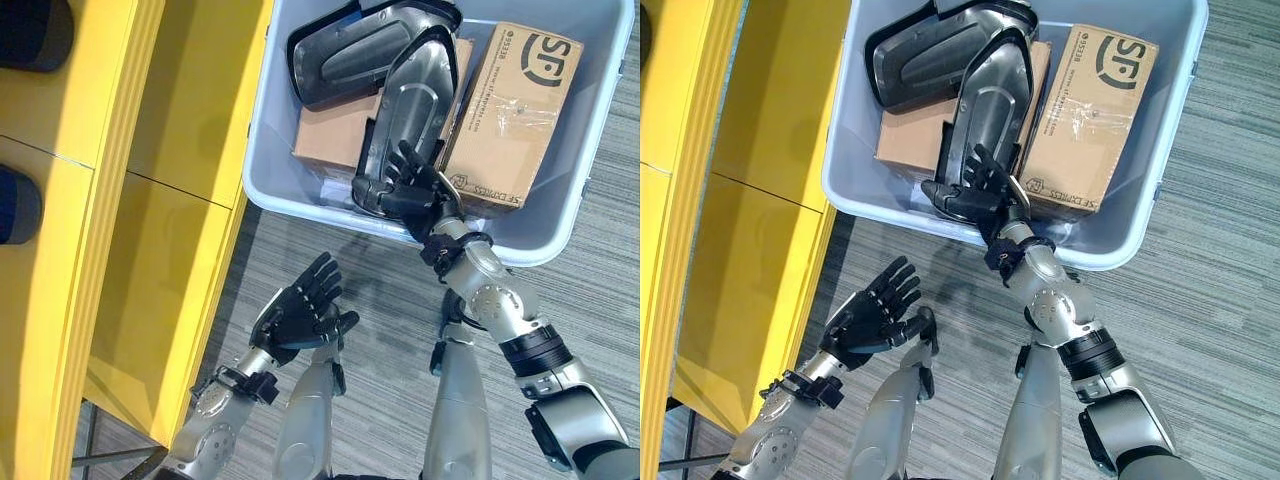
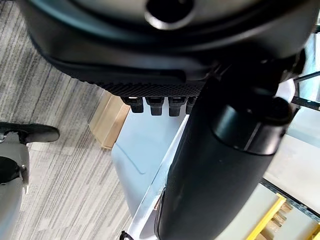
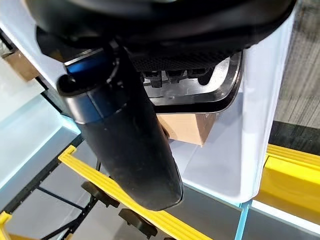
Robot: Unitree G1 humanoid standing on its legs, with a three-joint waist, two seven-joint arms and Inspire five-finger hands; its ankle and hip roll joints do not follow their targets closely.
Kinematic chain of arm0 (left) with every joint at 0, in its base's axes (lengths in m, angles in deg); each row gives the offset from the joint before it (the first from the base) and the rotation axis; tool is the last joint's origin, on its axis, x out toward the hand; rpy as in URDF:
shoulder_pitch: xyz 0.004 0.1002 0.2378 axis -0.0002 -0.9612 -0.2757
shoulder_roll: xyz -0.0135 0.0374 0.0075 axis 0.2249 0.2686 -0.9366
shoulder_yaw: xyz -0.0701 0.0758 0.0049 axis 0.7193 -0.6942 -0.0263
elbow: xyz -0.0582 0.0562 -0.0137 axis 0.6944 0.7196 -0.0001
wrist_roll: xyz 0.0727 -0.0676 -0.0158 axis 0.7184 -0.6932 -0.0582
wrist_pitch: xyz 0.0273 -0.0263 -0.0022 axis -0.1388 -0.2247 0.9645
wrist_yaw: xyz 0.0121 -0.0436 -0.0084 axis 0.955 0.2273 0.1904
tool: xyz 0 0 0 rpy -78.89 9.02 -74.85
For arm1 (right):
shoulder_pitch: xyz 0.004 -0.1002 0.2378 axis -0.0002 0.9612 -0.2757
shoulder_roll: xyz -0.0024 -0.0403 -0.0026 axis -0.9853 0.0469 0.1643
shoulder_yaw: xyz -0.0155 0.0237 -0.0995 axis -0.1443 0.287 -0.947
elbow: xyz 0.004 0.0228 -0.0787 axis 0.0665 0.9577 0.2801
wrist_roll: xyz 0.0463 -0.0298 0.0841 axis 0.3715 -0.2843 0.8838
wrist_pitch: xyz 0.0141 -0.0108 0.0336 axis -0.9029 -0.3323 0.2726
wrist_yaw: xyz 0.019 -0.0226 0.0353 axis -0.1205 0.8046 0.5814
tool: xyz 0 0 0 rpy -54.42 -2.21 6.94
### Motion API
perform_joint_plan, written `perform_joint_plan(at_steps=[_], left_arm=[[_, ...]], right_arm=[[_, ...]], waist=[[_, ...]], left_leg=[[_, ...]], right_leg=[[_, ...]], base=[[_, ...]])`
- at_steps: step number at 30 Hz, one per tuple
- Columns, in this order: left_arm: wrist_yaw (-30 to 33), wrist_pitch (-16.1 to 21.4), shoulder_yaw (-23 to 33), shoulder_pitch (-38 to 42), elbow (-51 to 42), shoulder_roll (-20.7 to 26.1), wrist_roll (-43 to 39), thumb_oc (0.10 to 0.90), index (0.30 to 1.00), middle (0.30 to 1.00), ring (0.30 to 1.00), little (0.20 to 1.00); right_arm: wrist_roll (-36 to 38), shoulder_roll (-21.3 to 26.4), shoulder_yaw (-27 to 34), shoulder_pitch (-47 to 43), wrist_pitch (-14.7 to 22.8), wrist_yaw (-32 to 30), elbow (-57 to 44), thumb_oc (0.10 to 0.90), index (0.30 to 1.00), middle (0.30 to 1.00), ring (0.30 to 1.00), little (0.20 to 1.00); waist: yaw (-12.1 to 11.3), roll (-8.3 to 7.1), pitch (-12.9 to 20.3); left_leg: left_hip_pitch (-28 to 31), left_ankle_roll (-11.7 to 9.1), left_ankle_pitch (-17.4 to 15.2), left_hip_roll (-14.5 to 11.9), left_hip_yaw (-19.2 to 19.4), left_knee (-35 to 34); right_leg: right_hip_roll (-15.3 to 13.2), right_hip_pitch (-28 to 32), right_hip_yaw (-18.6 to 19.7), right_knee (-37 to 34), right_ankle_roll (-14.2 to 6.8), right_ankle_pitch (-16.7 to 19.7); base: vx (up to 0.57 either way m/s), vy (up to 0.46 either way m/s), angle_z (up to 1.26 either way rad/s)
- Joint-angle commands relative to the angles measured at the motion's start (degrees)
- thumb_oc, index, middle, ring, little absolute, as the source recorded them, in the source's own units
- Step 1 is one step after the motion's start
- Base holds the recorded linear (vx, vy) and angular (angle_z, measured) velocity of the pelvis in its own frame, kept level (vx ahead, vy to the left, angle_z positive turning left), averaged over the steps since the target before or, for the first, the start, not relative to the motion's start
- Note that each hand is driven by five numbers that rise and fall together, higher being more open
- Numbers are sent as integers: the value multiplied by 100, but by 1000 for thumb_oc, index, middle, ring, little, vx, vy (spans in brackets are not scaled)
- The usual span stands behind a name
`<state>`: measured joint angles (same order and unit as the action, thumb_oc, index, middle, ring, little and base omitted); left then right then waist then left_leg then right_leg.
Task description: Move parts from the plastic box to the shelf.
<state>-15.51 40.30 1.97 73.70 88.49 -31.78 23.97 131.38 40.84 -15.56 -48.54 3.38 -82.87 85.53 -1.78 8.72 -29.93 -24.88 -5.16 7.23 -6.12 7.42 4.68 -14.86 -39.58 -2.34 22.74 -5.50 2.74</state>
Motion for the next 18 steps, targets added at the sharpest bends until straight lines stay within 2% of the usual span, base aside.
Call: perform_joint_plan(at_steps=[1,4,15,18], left_arm=[[-378,472,-225,-217,-599,237,-62,900,1000,1000,1000,1000],[-413,445,-277,-199,-549,243,-97,900,1000,1000,1000,1000],[-336,469,-355,-149,-495,234,-76,900,1000,1000,1000,1000],[-276,422,-366,-131,-549,255,-85,900,1000,1000,1000,1000]], right_arm=[[649,-65,177,-595,11,-165,-320,900,1000,1000,1000,1000],[801,-42,279,-850,-342,-326,332,900,1000,1000,1000,1000],[1150,99,545,-1474,-221,-578,1511,900,1000,1000,1000,1000],[1002,324,666,-1878,-1,-509,2112,900,1000,1000,1000,1000]], waist=[[-31,516,14],[-80,558,14],[-252,669,14],[-353,751,14]], left_leg=[[-245,293,-910,103,30,668],[-256,276,-910,92,13,666],[-463,275,-938,125,-20,759],[-552,276,-952,179,-74,813]], right_leg=[[308,431,-174,-38,423,-1069],[288,416,-183,-18,431,-1088],[287,187,-256,277,506,-1257],[277,102,-297,438,545,-1358]], base=[[0,0,0],[0,0,0],[0,0,0],[11,-8,2]])
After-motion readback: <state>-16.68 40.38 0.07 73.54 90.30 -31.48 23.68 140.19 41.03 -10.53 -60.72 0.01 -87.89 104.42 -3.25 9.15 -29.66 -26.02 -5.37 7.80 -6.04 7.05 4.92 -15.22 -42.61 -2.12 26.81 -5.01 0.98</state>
